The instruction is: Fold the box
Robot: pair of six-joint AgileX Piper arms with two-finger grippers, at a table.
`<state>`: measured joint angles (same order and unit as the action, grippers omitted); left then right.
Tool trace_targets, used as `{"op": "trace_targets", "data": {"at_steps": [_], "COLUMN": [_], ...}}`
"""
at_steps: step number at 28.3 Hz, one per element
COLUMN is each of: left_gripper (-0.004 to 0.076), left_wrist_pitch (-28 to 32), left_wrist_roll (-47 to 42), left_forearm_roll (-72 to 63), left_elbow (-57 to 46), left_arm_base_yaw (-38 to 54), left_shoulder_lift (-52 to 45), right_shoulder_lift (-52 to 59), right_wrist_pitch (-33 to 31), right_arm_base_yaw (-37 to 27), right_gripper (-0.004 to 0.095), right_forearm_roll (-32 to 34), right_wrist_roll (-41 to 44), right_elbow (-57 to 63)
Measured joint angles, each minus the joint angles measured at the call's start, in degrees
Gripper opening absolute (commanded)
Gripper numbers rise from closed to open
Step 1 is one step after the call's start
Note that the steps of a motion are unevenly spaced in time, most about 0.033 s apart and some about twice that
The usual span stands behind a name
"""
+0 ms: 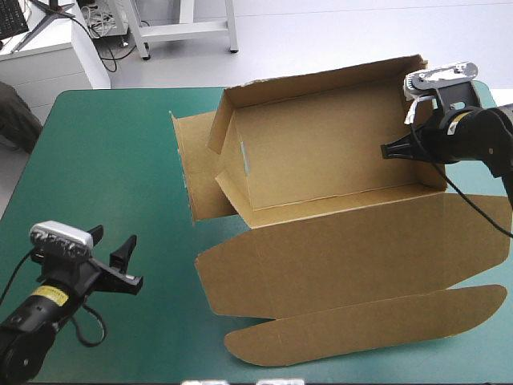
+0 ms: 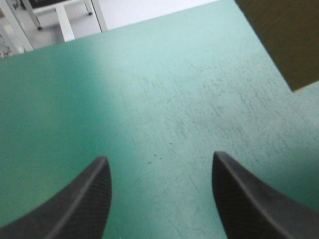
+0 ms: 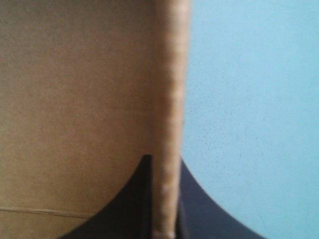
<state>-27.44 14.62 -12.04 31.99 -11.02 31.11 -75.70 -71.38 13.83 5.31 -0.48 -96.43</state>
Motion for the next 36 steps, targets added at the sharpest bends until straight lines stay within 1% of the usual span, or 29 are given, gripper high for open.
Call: {"op": "trace_targets", "data": {"at_steps": [3,8,14,18,25,28,31,33,34,35,36], "left_gripper": [0.0423,0.0408,0.0403,0.0402,0.0401,0.0401,0.0401,0.0401,0.0401,0.0401,0.0401], "left_wrist_pitch": [2.3,8.7,12.0,13.8,14.5,14.0,12.3,10.4,8.9,8.1,5.9], "left_wrist_roll": [-1.1,-1.6,-1.6,-1.6,0.6,5.5,13.7,21.3,29.0,32.7,39.0], "left_forearm_roll": [-0.7,-5.7,-8.6,-9.5,-15.0,-21.3,-30.0,-37.1,-43.3,-47.2,-54.1], "left_elbow": [2.3,6.0,8.4,8.5,8.6,9.3,10.9,12.2,12.9,13.2,13.2], "left_arm_base_yaw": [0.0,0.0,0.0,0.0,0.0,0.0,0.0,0.0,0.0,0.0,0.0], "left_shoulder_lift": [8.3,19.8,30.0,35.3,39.8,40.4,40.8,41.2,41.9,42.4,43.6], "right_shoulder_lift": [0.0,0.0,0.0,0.0,0.0,0.0,0.0,0.0,0.0,0.0,0.0], "right_wrist_pitch": [0.0,0.0,0.0,0.0,0.0,0.0,0.0,0.0,0.0,0.0,0.0], "right_arm_base_yaw": [0.0,0.0,0.0,0.0,0.0,0.0,0.0,0.0,0.0,-0.1,-0.1], "right_gripper": [-0.0020,-0.0020,-0.0020,-0.0020,-0.0020,-0.0020,-0.0020,-0.0020,-0.0020,-0.0020,-0.0020], "right_forearm_roll": [0.0,-0.6,-0.6,-0.6,-0.6,-0.6,-0.6,-0.6,0.0,0.1,-0.1], "right_wrist_roll": [0.0,0.0,0.0,0.0,0.0,0.0,0.0,0.0,-0.1,-0.2,-0.5], "right_elbow": [0.0,0.0,0.0,0.0,0.0,0.0,0.0,0.0,0.0,0.0,0.0]}}
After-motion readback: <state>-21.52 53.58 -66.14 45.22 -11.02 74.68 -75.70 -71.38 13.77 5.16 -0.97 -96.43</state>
